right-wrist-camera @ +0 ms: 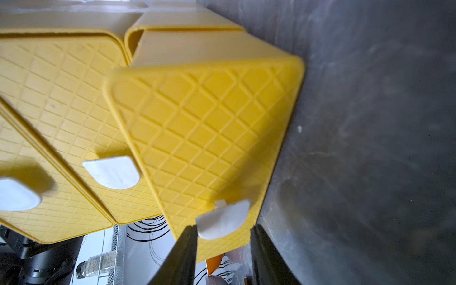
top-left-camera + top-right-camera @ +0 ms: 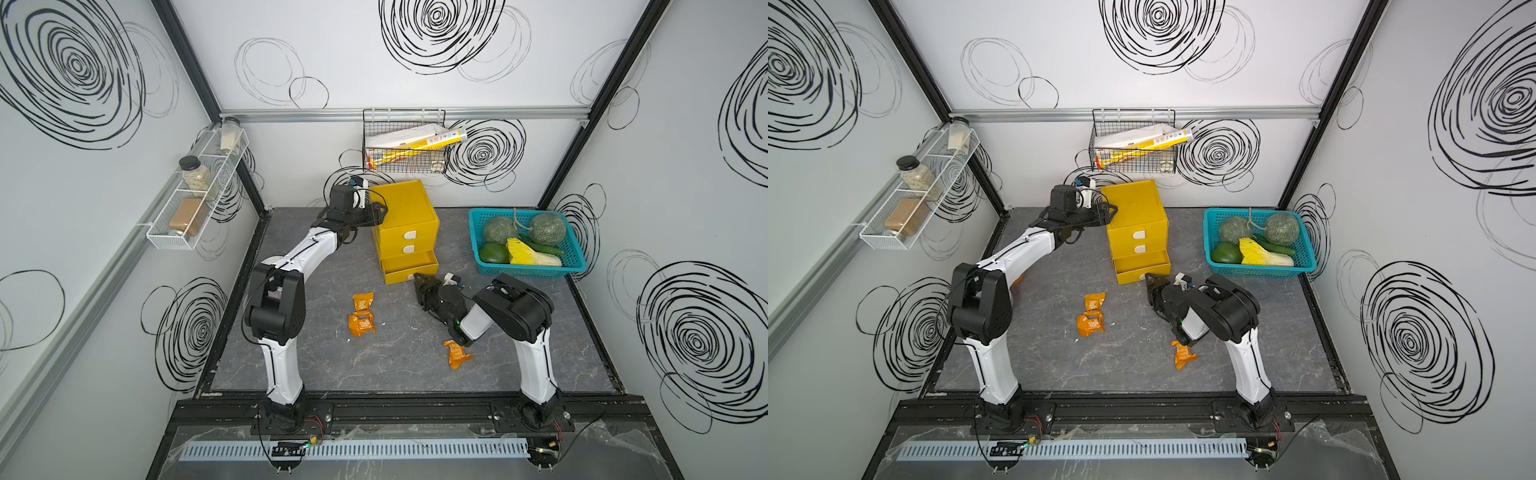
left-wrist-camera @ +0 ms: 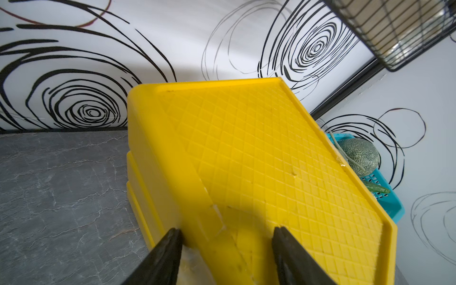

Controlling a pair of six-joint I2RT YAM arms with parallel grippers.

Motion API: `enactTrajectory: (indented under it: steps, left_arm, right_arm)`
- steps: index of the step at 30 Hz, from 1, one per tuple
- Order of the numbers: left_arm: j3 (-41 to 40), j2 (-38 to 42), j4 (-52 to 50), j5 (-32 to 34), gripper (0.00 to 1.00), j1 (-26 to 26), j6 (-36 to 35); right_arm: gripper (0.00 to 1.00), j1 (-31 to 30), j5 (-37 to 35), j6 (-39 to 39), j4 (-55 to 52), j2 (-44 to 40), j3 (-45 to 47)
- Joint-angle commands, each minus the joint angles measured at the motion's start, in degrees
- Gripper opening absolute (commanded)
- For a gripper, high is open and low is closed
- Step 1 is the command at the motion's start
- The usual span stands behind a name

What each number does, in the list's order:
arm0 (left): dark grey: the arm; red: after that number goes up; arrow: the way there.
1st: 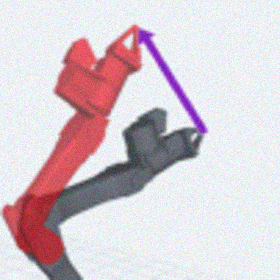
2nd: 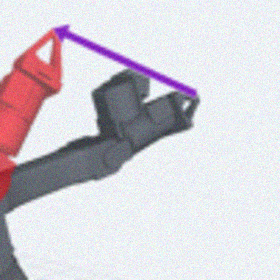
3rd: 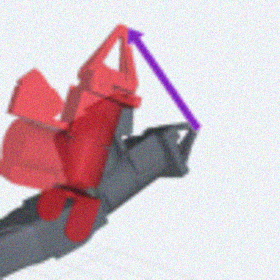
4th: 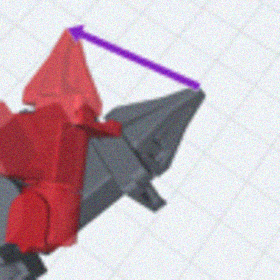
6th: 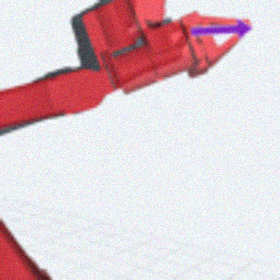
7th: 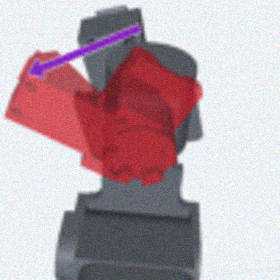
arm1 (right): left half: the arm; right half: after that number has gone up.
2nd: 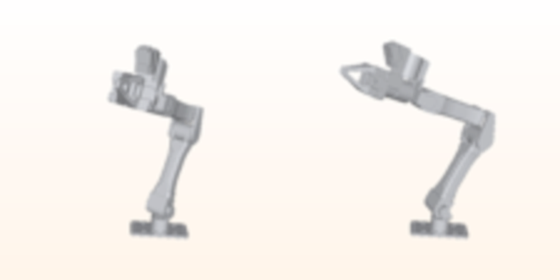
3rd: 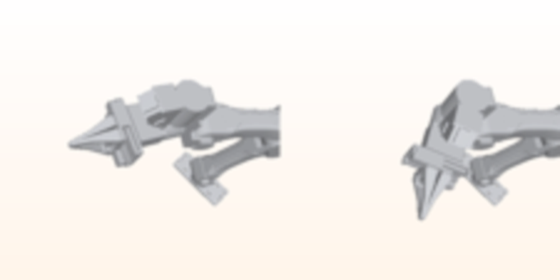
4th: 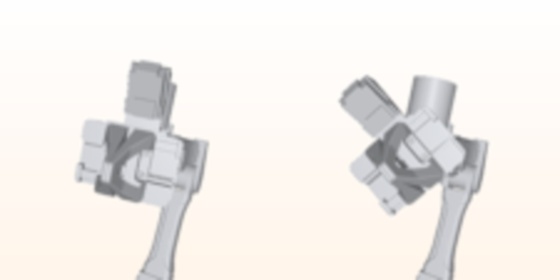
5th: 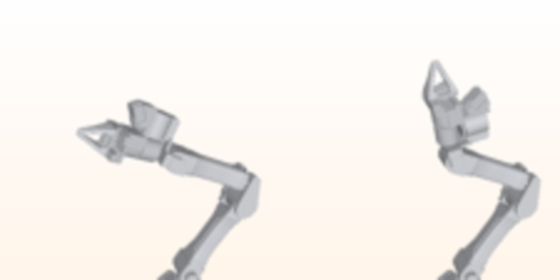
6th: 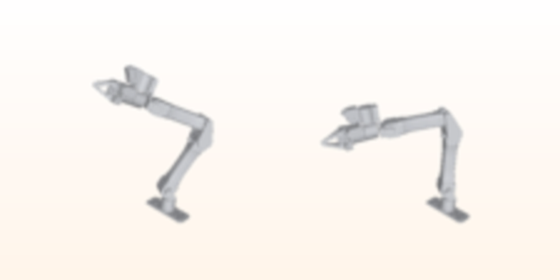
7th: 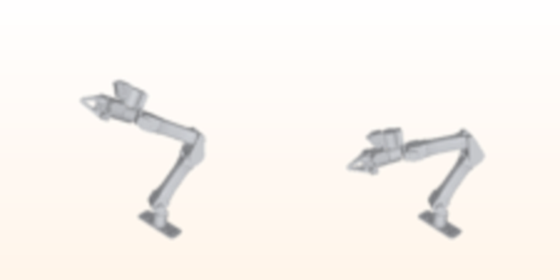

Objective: Place the cookies into the drawer by color
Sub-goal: Open the drawer in the storage box.

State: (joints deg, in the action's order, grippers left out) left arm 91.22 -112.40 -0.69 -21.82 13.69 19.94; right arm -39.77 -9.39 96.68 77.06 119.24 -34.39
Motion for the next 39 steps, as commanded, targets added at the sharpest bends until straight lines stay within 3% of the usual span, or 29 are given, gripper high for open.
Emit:
enactTrajectory:
  steps: [1,8,15,19,26,29,39]
  left_arm:
    - [-3.1,-1.6,-9.0,-1.4,0.64,0.0,-1.2]
    - [-3.4,-1.5,-8.8,-1.4,0.64,0.1,-1.1]
    - [-4.2,-0.9,-8.5,-1.4,0.64,0.1,-1.2]
    - [-4.3,-0.6,-8.3,-1.5,0.64,0.1,-1.1]
    - [-4.4,-0.7,-8.3,-1.6,0.64,0.0,-1.1]
    - [-4.3,-0.5,-8.3,-1.6,0.64,0.0,-1.1]
    - [-4.4,-0.4,-8.2,-1.6,0.64,0.1,-1.0]
  right_arm:
    - [0.40,-1.0,-2.0,0.1,-0.7,-2.5,2.5]
    - [0.40,-2.2,-2.5,0.1,-0.3,-3.5,4.3]
    - [0.51,-2.2,-2.1,-2.6,1.2,-4.5,2.5]
    - [0.52,-2.2,-3.8,-12.7,-10.6,-12.8,-0.1]
    - [0.57,-2.1,-10.6,-24.1,-53.4,-19.5,-16.0]
    - [0.59,-2.1,-13.2,-27.7,-58.6,-18.6,-20.2]
    - [0.77,-1.7,-15.1,-31.7,-73.2,-13.0,-32.2]
